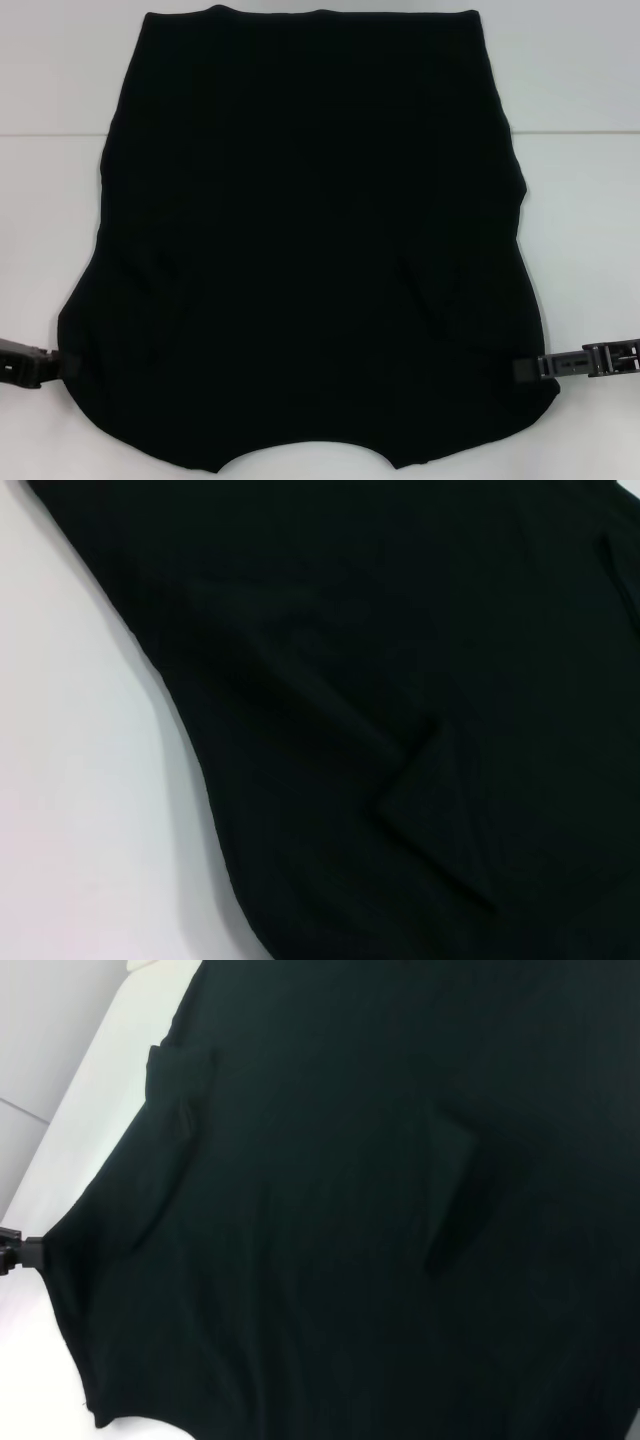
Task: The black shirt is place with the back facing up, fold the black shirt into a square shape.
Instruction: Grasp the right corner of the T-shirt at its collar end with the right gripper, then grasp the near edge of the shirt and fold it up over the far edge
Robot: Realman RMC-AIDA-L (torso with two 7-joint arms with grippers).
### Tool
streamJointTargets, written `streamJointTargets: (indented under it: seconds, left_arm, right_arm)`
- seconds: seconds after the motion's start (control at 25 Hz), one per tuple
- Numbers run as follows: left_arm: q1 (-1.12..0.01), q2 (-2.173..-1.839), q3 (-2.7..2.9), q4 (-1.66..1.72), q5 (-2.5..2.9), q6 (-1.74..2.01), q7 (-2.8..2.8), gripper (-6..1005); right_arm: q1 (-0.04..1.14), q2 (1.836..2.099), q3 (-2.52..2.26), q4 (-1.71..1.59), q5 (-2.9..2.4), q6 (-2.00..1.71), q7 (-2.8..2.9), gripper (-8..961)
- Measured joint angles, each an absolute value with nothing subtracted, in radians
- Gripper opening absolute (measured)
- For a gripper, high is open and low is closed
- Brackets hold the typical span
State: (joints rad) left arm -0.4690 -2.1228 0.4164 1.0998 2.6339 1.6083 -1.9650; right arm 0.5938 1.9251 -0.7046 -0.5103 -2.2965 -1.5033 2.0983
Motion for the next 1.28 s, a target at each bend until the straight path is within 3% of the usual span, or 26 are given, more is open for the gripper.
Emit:
streamJointTargets:
  seconds: [0.4, 0.52, 0.72, 0.96, 1.28]
  left_arm:
    - [-0.472, -2.117, 0.418, 1.087, 2.634, 1.602, -1.965, 96]
    - [-0.474, -2.117, 0.419, 1.086, 2.634, 1.602, -1.965, 99]
    - [-0.476, -2.117, 0.420, 1.086, 2.634, 1.601, -1.964, 104]
    - [-0.477, -2.115, 0.420, 1.086, 2.634, 1.601, -1.963, 110]
    - [-0.477, -2.115, 0.416, 1.086, 2.634, 1.605, -1.966, 118]
  right_arm:
    - [0.601, 1.927, -0.706, -0.514, -2.296, -1.495, 2.099, 740]
    - [0.603, 1.928, -0.708, -0.514, -2.301, -1.492, 2.101, 514]
    - [0.604, 1.935, -0.709, -0.514, -2.322, -1.473, 2.113, 262]
    - [0.604, 1.938, -0.709, -0.514, -2.322, -1.470, 2.113, 50]
    - [0.599, 1.937, -0.703, -0.514, -2.322, -1.469, 2.104, 40]
